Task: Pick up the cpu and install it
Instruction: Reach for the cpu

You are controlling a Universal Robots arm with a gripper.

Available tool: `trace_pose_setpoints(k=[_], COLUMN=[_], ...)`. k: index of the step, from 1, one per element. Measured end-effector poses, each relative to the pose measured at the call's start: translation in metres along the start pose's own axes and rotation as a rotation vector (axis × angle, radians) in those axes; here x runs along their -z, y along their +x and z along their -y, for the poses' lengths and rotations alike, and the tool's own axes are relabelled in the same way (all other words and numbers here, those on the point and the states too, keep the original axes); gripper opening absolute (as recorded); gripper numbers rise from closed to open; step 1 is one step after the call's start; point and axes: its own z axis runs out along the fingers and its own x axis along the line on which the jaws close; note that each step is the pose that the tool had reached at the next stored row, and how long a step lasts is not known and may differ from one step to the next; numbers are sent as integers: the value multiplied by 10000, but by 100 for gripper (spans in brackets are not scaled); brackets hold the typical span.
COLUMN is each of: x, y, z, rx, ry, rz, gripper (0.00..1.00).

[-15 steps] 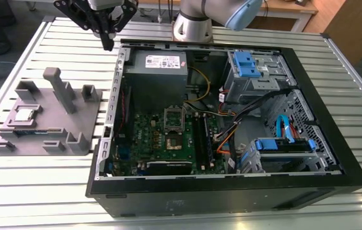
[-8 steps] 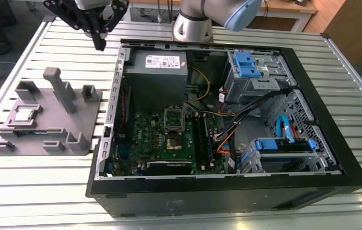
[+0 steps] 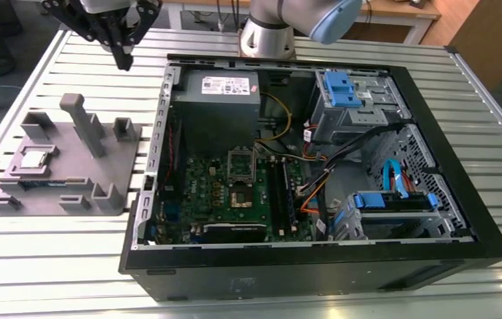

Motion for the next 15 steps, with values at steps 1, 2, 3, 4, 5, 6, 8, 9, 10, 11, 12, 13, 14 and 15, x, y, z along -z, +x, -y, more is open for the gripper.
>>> trace_pose_setpoints(k=[1,2,3,4,5,6,8,9,10,11,12,13,14,15], x=[0,-1,-2,-2,-3,-4,-5,-5,-6,-7,-9,-12,-13,-15], y=[23,49,73,96,119,142,189,214,239,264,288,312,336,360], z=[2,4,6,8,9,11,15,17,19,21,22,24,26,28], rx=[0,-1,-1,-1,-1,0,0,1,0,0,-1,-1,-1,-1], ry=[0,0,0,0,0,0,1,0,0,0,0,0,0,0], rz=[-1,0,0,0,0,0,0,0,0,-1,0,0,0,0], gripper=[11,11,11,11,11,11,11,11,11,11,11,11,11,11])
